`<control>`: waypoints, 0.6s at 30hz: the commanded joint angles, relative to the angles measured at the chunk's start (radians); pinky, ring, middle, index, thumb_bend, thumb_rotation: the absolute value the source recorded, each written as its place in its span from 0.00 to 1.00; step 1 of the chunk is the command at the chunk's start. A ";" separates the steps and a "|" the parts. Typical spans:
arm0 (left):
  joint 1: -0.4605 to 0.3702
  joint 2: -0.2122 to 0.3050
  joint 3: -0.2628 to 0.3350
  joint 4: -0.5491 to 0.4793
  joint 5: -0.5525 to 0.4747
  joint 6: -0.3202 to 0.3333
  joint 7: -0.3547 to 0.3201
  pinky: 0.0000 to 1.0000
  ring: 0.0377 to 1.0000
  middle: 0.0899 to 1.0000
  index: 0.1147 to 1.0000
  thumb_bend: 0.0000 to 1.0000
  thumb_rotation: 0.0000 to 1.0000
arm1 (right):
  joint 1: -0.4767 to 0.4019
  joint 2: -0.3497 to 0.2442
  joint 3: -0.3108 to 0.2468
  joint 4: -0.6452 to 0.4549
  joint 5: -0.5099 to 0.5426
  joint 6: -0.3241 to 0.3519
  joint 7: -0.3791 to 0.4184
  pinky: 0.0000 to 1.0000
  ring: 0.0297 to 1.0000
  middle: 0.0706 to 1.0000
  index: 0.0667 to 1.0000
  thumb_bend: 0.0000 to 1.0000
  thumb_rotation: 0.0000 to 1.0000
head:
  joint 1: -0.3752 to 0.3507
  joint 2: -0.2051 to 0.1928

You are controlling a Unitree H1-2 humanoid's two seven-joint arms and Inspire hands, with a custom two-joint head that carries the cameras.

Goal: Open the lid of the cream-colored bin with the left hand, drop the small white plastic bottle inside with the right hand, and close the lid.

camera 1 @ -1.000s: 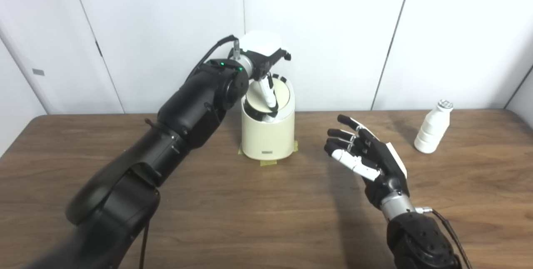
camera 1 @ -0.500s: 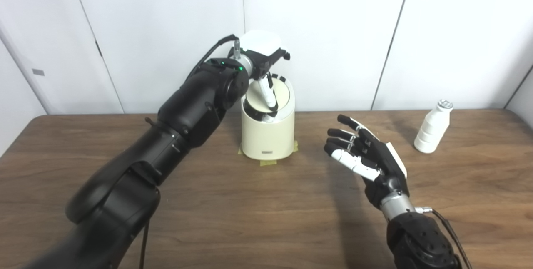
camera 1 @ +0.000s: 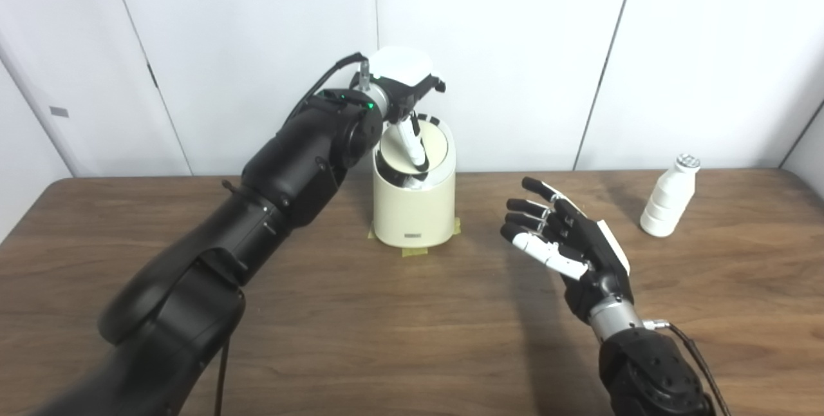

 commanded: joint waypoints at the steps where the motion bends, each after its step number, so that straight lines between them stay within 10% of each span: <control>1: -0.078 0.024 0.008 -0.014 0.019 0.002 0.011 0.89 0.93 0.91 0.89 0.95 0.03 | -0.038 0.001 -0.004 -0.037 0.009 -0.013 0.010 0.63 0.69 0.69 0.81 0.60 0.17 | -0.001 0.001; 18: -0.023 0.007 -0.026 -0.029 0.022 -0.011 0.011 0.86 0.89 0.87 0.87 0.95 0.03 | -0.038 0.001 -0.011 -0.053 0.011 -0.002 0.003 0.62 0.70 0.69 0.79 0.59 0.16 | -0.009 0.010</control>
